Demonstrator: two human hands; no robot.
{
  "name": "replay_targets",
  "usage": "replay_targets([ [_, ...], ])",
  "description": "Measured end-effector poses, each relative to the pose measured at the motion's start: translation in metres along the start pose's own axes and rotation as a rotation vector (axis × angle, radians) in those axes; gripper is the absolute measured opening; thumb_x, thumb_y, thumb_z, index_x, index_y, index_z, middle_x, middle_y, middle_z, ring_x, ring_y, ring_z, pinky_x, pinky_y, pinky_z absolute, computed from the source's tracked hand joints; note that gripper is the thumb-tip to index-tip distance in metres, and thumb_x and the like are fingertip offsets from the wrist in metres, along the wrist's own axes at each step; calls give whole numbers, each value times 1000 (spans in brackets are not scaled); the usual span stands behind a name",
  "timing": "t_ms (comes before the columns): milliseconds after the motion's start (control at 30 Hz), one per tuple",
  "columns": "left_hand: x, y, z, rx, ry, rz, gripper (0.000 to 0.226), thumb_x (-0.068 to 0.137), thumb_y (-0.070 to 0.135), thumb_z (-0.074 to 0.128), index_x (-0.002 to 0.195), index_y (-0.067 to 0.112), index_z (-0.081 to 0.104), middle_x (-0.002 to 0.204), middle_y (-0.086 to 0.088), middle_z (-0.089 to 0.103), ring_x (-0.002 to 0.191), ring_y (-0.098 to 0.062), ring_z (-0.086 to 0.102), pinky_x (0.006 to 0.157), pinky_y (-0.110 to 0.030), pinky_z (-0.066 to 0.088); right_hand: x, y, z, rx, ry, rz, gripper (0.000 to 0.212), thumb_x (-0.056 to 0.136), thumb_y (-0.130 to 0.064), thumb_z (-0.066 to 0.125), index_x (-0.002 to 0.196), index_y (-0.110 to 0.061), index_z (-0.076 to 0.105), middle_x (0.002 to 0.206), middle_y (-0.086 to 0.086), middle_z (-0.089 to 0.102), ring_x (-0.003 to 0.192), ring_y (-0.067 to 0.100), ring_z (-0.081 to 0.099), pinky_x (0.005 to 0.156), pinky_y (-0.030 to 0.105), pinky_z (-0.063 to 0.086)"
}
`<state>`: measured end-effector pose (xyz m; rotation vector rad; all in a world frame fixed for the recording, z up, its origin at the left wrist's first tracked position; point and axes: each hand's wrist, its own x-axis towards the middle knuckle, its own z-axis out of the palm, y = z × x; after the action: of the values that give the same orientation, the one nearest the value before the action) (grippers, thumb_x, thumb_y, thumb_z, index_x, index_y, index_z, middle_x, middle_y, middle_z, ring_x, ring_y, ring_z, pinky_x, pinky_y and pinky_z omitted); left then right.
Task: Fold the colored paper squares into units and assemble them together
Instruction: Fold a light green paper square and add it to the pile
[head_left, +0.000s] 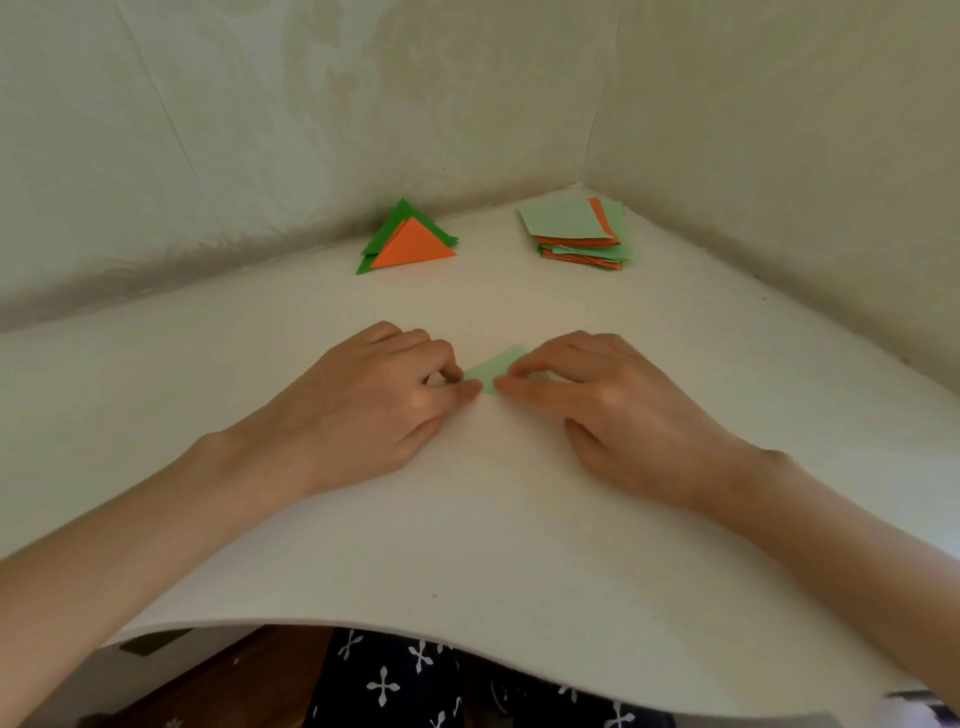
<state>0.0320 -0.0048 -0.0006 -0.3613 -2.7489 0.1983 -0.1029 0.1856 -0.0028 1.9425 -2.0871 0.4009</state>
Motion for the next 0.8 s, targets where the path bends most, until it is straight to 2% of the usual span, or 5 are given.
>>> replay_targets([
  [233, -16, -25, -14, 101, -19, 5, 41, 85, 21, 35, 99, 19, 74, 91, 0, 67, 83, -23, 54, 73, -34, 30, 3, -2, 5, -1, 0, 21, 51, 79, -6, 30, 109, -12, 70, 106, 9, 67, 84, 30, 64, 74, 38, 50],
  [367, -12, -11, -7, -20, -12, -65, 42, 81, 21, 37, 107, 18, 71, 104, 1, 65, 90, -18, 47, 76, -33, 30, 11, -2, 3, 52, -24, 38, 56, 74, -7, 26, 107, -14, 70, 99, 6, 66, 78, 28, 61, 71, 36, 46],
  [533, -9, -5, 2, -118, 5, -98, 43, 80, 20, 37, 104, 18, 72, 99, 3, 67, 90, -16, 46, 76, -31, 28, 23, 0, 10, -23, -87, 67, 68, 71, -5, 21, 122, -24, 63, 96, 4, 56, 80, 24, 51, 67, 30, 33],
  [667, -9, -3, 2, -138, 26, -112, 45, 78, 19, 36, 103, 16, 73, 95, 4, 67, 88, -15, 45, 76, -28, 27, 22, 12, 4, -153, -43, 144, 61, 74, -12, 23, 111, -24, 70, 90, 5, 57, 78, 29, 52, 67, 33, 36],
  [800, -10, 0, 2, -187, 39, -138, 45, 76, 19, 36, 102, 15, 73, 93, 5, 66, 87, -13, 44, 76, -26, 28, 24, 20, -3, -91, -48, 290, 51, 86, -28, 26, 110, -23, 70, 110, 5, 59, 94, 31, 50, 78, 37, 37],
])
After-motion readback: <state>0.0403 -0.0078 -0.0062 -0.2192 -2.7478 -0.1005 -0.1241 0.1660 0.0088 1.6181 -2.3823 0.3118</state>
